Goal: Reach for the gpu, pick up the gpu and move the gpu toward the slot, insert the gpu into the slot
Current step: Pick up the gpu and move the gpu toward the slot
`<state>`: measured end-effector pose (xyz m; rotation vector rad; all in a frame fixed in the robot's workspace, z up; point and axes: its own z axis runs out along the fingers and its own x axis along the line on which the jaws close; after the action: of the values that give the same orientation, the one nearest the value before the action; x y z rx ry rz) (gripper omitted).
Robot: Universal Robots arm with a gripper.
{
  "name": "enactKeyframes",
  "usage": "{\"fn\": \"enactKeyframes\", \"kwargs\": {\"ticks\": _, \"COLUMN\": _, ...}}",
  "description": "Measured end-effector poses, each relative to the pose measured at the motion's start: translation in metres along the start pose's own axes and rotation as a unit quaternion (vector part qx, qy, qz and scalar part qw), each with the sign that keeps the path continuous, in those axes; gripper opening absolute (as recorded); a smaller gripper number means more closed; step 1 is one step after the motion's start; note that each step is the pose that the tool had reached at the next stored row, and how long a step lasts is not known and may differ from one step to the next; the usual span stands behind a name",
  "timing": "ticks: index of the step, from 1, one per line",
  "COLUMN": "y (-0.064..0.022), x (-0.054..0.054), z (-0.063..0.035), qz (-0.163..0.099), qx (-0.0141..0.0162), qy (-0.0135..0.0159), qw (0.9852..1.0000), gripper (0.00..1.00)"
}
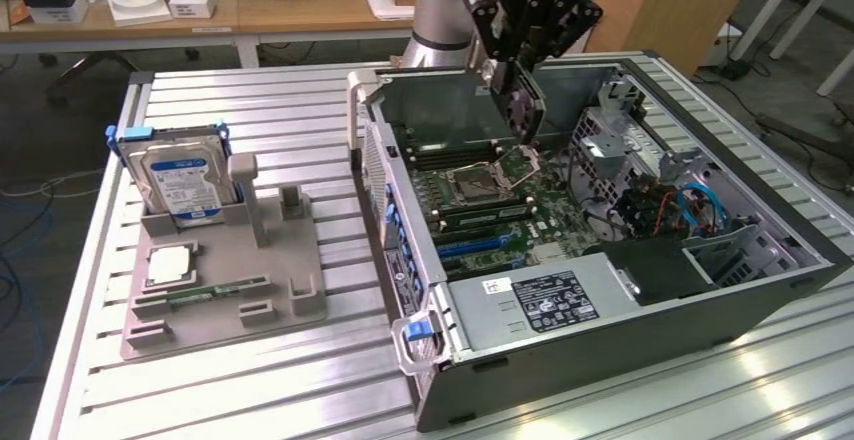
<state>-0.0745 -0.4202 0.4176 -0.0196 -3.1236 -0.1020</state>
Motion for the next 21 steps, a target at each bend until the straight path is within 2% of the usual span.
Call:
{"fn": "enactKeyframes", "kwargs": {"ticks": 16, "y": 0.0006, "x": -0.053, "z": 0.0, "qz": -0.013, "qx": 0.0001, "qy": 0.0012, "qw": 0.9999, "gripper": 0.27}}
{"fn": "enactKeyframes", "kwargs": {"ticks": 21, "y": 0.0007, "x": -0.054, "z": 0.0, "qz": -0.013, "qx": 0.0, "qy": 0.0012, "qw": 0.9999, "gripper": 0.27}}
